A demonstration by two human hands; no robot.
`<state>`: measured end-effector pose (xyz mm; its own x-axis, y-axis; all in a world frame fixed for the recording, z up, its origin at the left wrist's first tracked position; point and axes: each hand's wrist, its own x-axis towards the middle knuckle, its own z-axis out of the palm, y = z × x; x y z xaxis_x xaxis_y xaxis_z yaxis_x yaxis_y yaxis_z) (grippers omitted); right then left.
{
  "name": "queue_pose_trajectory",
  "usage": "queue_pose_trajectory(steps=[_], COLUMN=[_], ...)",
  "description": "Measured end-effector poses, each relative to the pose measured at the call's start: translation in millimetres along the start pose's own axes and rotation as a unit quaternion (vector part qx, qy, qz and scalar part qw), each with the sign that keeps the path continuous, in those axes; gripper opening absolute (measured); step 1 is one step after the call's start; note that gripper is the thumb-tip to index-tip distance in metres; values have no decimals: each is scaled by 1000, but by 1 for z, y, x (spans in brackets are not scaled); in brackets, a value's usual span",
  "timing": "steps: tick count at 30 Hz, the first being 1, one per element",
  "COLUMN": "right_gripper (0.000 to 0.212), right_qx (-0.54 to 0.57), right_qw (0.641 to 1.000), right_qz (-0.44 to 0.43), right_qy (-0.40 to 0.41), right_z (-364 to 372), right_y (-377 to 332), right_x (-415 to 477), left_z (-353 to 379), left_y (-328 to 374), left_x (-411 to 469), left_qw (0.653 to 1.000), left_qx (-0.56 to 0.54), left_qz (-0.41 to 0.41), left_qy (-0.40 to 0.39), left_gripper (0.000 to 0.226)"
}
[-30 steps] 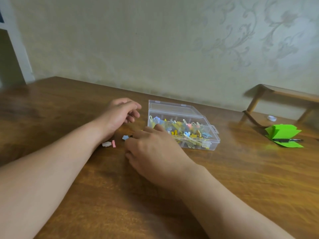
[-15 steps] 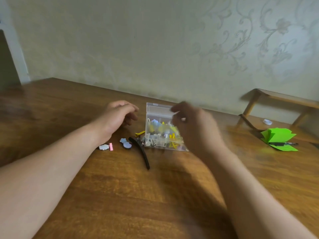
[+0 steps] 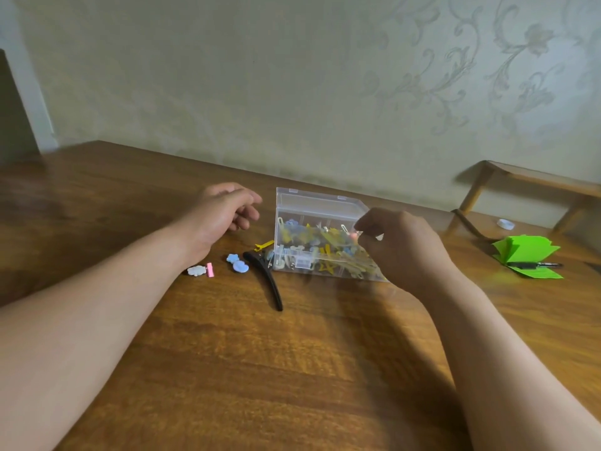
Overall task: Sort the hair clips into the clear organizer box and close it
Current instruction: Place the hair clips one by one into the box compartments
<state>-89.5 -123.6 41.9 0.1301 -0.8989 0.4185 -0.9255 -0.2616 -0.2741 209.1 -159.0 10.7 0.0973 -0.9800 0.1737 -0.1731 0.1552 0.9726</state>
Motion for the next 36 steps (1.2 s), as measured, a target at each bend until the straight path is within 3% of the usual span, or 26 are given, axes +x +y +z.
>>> queue_pose_trajectory(steps=[4, 9, 16, 23, 30, 36], right_gripper=[21, 13, 17, 28, 18, 14], right_qx=[19, 55, 15, -104, -126, -68], right_qw=[998, 989, 969, 937, 938, 950], right_qz=[-24, -128, -246, -314, -321, -303], right_qy=[45, 54, -5, -113, -22, 28], right_z=[4, 17, 34, 42, 64, 62], right_y=[-17, -58, -102, -128, -133, -134], right_x=[-2, -15, -25, -6, -8, -9], left_z=[-1, 1, 1, -3, -3, -2], left_y=[0, 3, 5, 9, 6, 5], left_x=[-2, -1, -1, -3, 1, 2], left_qw=[1000, 1000, 999, 998, 998, 996], left_qx=[5, -2, -32, -47, -56, -78], left_qz=[-2, -6, -23, -32, -30, -41], left_qy=[2, 12, 22, 19, 13, 17], left_gripper=[23, 21, 25, 25, 23, 23])
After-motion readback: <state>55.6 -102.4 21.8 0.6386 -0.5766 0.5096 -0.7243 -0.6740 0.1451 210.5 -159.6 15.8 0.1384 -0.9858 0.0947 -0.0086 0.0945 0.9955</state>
